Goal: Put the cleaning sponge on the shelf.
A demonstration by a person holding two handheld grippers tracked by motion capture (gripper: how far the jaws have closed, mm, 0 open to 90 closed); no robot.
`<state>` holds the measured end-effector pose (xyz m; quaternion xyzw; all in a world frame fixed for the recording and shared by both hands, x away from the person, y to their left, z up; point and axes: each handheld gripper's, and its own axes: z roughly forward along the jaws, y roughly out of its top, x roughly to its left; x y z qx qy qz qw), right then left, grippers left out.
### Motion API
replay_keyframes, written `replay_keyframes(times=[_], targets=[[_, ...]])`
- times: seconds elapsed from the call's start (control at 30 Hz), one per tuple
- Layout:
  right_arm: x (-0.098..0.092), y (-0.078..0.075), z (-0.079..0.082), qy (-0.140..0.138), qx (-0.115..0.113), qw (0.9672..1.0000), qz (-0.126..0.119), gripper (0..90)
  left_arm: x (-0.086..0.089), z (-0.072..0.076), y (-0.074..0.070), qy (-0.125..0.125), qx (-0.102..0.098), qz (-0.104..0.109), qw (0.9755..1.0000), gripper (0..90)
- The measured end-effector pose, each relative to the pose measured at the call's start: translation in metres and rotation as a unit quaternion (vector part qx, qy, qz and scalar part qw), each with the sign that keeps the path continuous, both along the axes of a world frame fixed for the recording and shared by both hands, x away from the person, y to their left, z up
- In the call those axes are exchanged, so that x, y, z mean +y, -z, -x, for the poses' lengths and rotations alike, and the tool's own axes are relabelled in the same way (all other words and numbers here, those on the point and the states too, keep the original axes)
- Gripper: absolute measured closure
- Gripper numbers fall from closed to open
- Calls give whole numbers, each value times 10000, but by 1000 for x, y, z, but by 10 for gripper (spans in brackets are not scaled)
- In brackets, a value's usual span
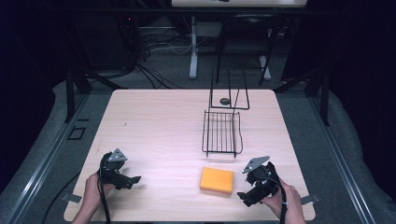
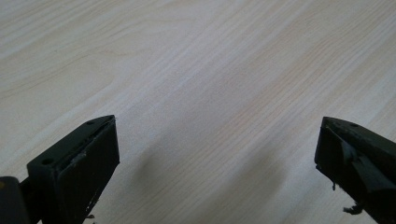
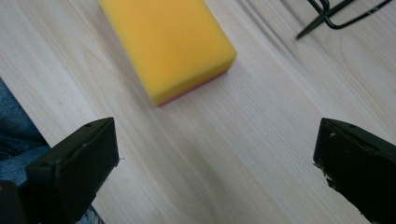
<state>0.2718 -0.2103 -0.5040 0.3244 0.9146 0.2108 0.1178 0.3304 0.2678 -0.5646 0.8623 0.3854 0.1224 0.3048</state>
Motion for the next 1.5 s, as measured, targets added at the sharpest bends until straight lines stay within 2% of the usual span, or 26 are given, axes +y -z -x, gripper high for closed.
replay_keyframes(times=[0.23,0.5,0.57,0.7,0.87,1.0,1.03,1.07,1.13,1.2,1.4,1.47,1.5], targets=[[13,0,-6,-240,-6,9997,43,0,0,0,0,5,0,11,10000,0],[27,5,-16,-518,107,9985,101,0,0,0,0,3,7,27,10000,0],[31,8,-18,-568,117,9983,45,0,0,0,0,5,8,28,10000,0],[38,10,-23,-708,182,9971,224,0,0,0,0,8,1,29,10000,0],[44,15,-27,-771,236,9965,212,0,0,0,0,10,6,32,10000,0],[47,19,-33,-867,340,9951,318,0,0,0,0,10,4,34,10000,0],[48,21,-34,-882,387,9950,272,0,0,0,0,8,4,33,10000,0],[49,22,-36,-895,390,9946,352,0,1,0,0,9,3,37,10000,0],[50,25,-38,-906,439,9946,272,0,1,0,0,8,3,39,10000,0],[51,26,-42,-957,453,9935,425,0,1,0,0,10,2,39,10000,0],[56,33,-47,-1027,540,9921,483,0,1,-1,0,9,8,44,10000,0],[57,36,-49,-1026,605,9920,420,0,1,-1,0,10,13,41,10000,0],[58,36,-49,-1046,642,9910,534,0,1,-1,0,12,12,41,10000,0]])
